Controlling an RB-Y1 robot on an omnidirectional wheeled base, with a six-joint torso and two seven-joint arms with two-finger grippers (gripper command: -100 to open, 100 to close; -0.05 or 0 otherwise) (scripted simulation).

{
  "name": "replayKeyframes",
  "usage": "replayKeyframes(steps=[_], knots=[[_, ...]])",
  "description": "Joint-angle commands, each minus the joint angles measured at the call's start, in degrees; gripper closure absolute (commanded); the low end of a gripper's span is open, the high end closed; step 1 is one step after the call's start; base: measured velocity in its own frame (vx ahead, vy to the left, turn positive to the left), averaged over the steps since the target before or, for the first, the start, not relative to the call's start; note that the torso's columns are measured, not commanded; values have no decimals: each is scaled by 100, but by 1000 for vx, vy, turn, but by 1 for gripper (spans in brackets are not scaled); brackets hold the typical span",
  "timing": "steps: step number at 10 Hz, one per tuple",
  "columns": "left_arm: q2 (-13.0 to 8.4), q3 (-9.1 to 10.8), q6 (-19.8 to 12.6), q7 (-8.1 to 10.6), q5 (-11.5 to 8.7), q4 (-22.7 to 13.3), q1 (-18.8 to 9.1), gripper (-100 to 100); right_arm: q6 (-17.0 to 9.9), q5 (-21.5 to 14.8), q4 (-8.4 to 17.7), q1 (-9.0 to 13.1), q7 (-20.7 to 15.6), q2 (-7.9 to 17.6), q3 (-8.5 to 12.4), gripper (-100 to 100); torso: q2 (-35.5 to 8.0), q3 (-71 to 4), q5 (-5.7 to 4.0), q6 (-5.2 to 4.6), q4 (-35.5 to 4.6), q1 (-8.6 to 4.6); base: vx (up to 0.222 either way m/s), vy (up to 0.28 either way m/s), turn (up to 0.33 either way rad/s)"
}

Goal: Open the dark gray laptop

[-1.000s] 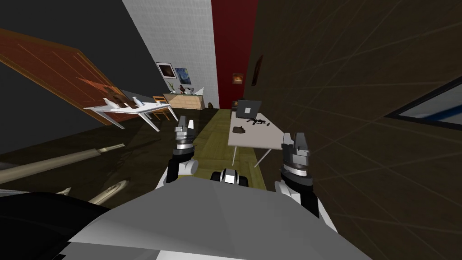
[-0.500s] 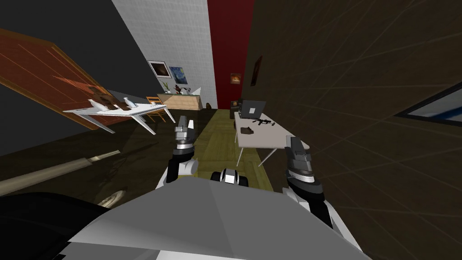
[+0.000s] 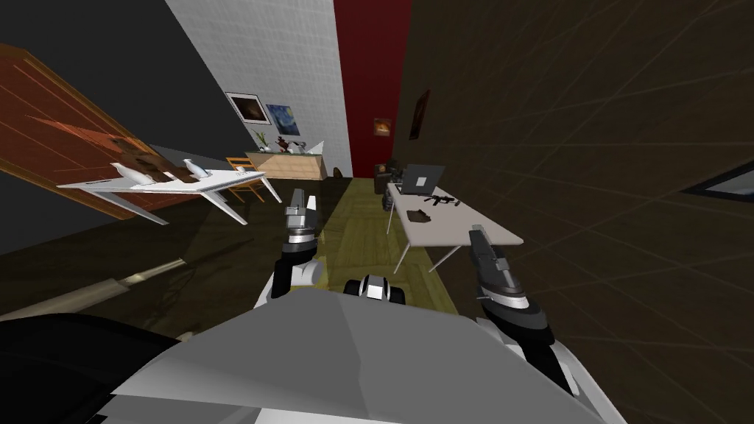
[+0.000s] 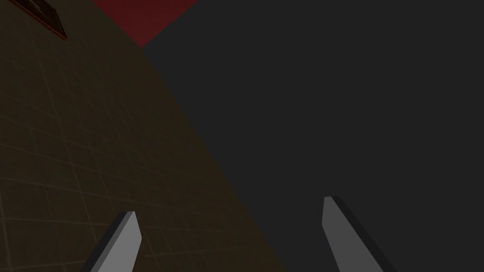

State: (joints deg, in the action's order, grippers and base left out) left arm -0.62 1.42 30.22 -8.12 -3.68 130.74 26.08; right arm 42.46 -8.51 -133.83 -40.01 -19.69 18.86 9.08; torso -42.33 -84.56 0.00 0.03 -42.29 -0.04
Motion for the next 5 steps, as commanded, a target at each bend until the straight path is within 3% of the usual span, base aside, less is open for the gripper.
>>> replayKeyframes(steps=[1, 4, 5], knots=[[0, 0, 0, 0, 0, 0, 0, 0, 82, -225, -13, -283, -234, 256, 349, -100, -5, 5, -5, -4, -2, -11, 83, 279, -130], [0, 0, 0, 0, 0, 0, 2, 0, 110, -485, -32, -686, -562, 657, 875, -100, 38, -22, 2, -2, 10, 10, 177, 283, -139], [0, 1, 1, 0, 0, 1, 3, 0, 110, -485, -32, -686, -562, 657, 938, -100, 35, -22, 0, -1, 10, 4, 154, 196, -30]])
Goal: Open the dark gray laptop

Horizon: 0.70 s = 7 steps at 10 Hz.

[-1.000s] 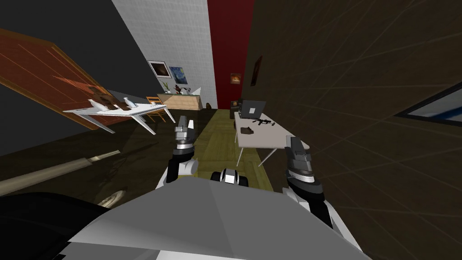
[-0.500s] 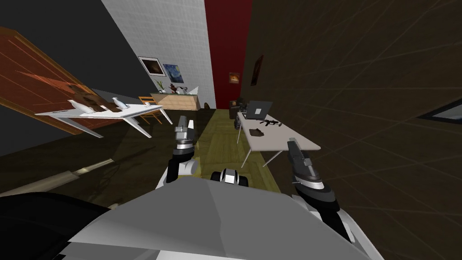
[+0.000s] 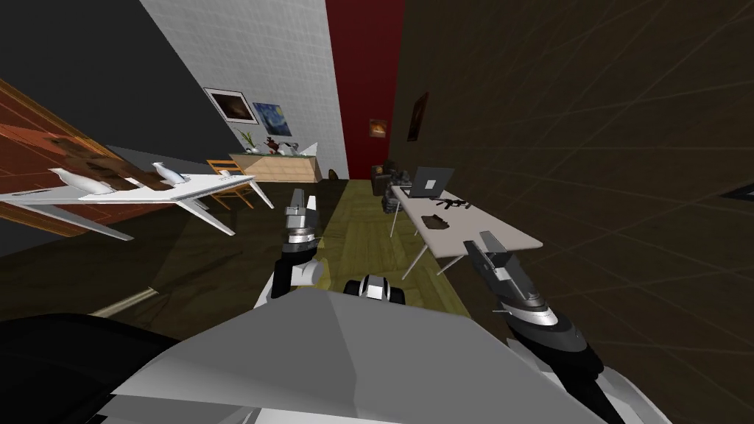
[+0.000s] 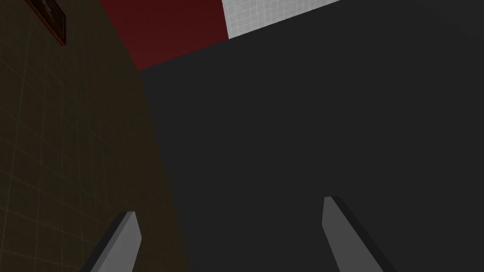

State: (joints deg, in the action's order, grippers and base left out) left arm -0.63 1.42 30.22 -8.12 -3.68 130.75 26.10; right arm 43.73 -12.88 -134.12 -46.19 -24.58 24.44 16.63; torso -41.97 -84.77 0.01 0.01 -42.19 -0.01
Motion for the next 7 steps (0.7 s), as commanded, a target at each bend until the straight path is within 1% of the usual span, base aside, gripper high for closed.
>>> replayKeyframes(steps=[1, 2, 3, 4, 5, 6, 7], knots=[[-1, 1, 0, 0, 0, 0, -1, 0, -25, -121, -2, -202, -184, 239, 400, -100, -32, 19, -8, 1, -9, -28, 170, 149, -60], [-1, 1, 0, 0, 0, 0, -1, 0, -40, -186, 3, -334, -295, 381, 576, -100, -38, 26, -11, -2, -13, -34, 262, 157, -120], [-2, 1, 0, 0, 0, 0, 0, 0, -40, -186, 3, -334, -295, 381, 625, -100, -15, 12, -6, -2, -6, -15, 188, 118, -35], [-2, 1, 0, 0, 0, 0, -1, 0, -62, -244, 11, -465, -404, 524, 854, -100, -35, 20, -4, 1, -9, -14, 168, 95, -46], [-2, 2, 0, 0, 0, -1, -1, 0, -92, -295, 23, -592, -512, 667, 1022, -100, -42, 27, -4, -2, -13, -10, 236, 135, -84], [-2, 1, 0, 0, 0, 0, 0, 0, -92, -295, 23, -592, -512, 667, 1093, -100, -24, 17, 1, -2, -8, 8, 173, 123, -43], [-2, 1, 0, 0, 0, 0, -1, 0, -128, -338, 36, -716, -619, 807, 1331, -100, -39, 23, 2, 0, -10, 5, 186, 96, -48]])
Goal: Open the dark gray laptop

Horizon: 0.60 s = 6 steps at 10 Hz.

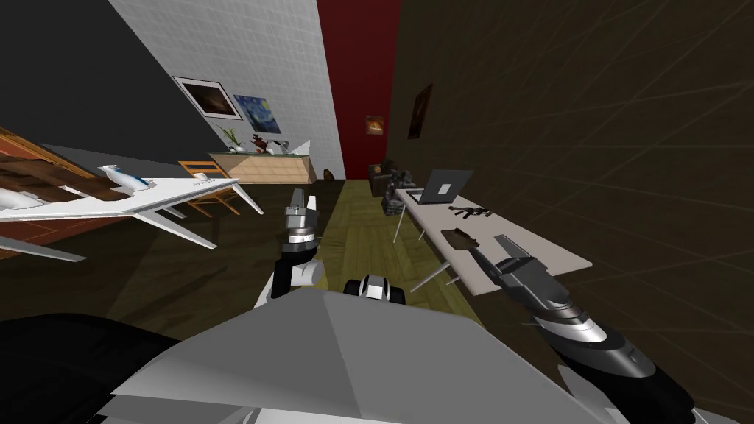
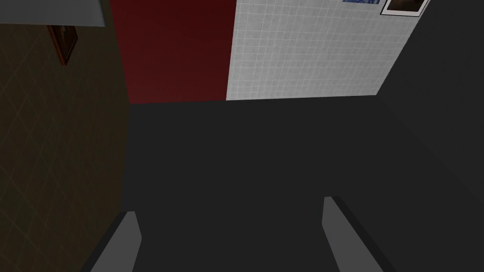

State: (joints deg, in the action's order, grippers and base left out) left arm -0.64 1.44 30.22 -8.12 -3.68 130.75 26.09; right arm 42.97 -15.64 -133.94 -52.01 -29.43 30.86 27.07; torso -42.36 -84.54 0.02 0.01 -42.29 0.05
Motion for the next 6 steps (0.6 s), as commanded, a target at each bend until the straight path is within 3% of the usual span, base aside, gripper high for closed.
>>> replayKeyframes(steps=[1, 2, 4, 6], knots=[[0, 0, 0, 0, 0, 0, 0, 0, -95, -97, 35, -255, -238, 305, 454, -100, 6, -1, -4, -1, 0, -11, 266, 125, -86], [0, 0, 0, 0, 0, 0, 1, 0, -95, -97, 35, -255, -238, 305, 530, -100, 27, -14, -2, -2, 6, -2, 209, 110, -29], [0, 1, 0, 0, 0, 0, 1, 0, -196, -147, 72, -484, -436, 575, 938, -100, 12, -5, -5, -1, 2, -14, 249, 90, -46], [-1, 1, 0, 0, 0, 0, 0, 0, -253, -163, 92, -591, -530, 706, 1213, -100, -4, 3, -3, -1, -1, -8, 220, 71, -31]])
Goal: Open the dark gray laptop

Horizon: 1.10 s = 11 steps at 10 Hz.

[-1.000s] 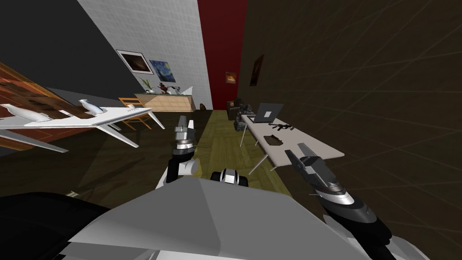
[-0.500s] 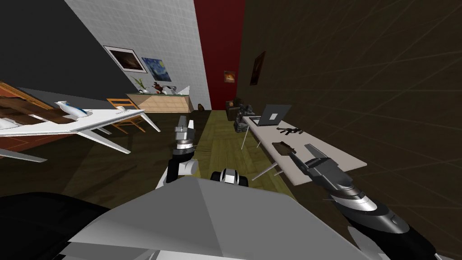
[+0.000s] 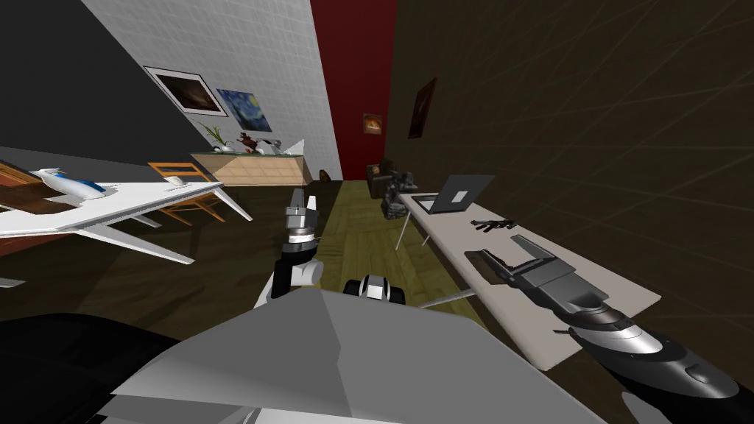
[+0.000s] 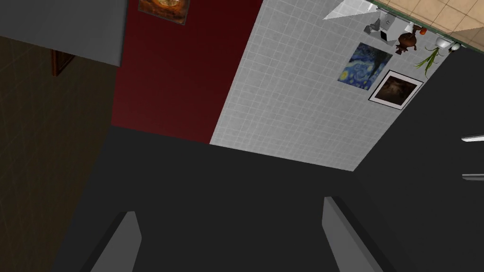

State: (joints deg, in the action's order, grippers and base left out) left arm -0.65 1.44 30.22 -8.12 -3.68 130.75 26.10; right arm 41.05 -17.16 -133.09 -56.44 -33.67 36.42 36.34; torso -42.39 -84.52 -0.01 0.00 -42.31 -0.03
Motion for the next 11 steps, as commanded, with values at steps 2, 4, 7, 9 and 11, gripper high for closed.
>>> replayKeyframes(steps=[2, 4, 7, 9, 11], knots=[[0, 0, 0, 0, 0, 0, -1, 0, -121, -20, 28, -251, -196, 276, 557, -100, -7, 4, -3, 0, -2, -10, 165, 39, -25], [0, 0, 0, 0, 0, 0, 0, 0, -184, -25, 51, -348, -282, 399, 798, -100, 22, -11, 4, -1, 5, 13, 234, 68, -32], [0, 0, 0, 0, 0, 0, 1, 0, -314, -20, 100, -526, -442, 632, 1242, -100, 25, -14, 2, 0, 7, 8, 229, 68, -21], [0, 0, 0, 0, 0, 0, -1, 0, -444, -2, 152, -679, -582, 842, 1617, -100, -15, 12, 0, -2, -7, 0, 197, 51, -19], [-1, 1, 0, 0, 0, 0, -1, 0, -506, 11, 177, -746, -644, 937, 1833, -100, 8, -5, -3, 0, 3, -8, 171, 24, -8]])
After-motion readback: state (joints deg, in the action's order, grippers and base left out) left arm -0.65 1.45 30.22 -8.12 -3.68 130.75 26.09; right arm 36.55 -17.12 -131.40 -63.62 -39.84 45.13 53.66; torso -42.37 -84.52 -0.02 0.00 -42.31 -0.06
